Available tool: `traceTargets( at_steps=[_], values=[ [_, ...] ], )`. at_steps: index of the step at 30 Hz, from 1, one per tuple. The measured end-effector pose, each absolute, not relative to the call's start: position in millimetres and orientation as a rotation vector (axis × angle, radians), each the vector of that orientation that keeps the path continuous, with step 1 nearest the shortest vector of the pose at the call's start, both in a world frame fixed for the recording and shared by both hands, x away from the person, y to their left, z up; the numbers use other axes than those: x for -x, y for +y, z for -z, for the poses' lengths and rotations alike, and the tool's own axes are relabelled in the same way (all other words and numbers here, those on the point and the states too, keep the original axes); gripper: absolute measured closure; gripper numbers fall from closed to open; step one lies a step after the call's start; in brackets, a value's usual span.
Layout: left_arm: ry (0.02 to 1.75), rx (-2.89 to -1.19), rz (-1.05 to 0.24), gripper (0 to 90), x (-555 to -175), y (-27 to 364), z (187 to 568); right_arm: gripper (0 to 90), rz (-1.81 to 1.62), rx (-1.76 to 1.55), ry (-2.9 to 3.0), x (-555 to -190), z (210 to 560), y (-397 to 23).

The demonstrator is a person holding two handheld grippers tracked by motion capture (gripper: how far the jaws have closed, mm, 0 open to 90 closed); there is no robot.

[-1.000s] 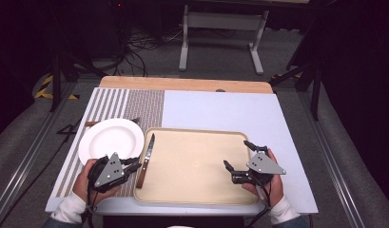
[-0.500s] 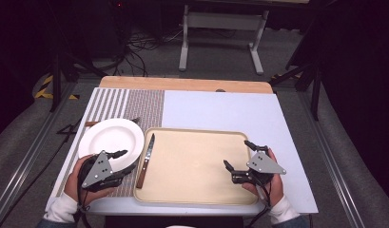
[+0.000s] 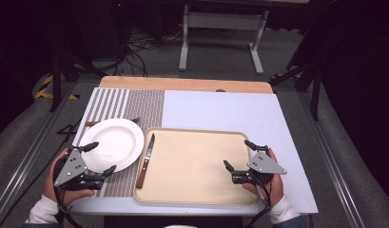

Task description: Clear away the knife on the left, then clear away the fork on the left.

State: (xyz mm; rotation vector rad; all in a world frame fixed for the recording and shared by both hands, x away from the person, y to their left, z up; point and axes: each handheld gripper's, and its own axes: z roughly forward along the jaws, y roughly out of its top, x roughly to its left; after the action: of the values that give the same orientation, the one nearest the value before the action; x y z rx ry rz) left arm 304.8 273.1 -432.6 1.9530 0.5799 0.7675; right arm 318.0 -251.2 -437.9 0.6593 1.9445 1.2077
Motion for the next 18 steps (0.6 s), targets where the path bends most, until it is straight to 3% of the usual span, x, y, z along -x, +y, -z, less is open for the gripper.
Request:
traceTargets(
  at_steps=[18],
  values=[
    [0.71,-1.882,-0.77,9.9,-316,314,431,7.2,-1.226,-0.679,1.94,-320,437,-253]
  ],
)
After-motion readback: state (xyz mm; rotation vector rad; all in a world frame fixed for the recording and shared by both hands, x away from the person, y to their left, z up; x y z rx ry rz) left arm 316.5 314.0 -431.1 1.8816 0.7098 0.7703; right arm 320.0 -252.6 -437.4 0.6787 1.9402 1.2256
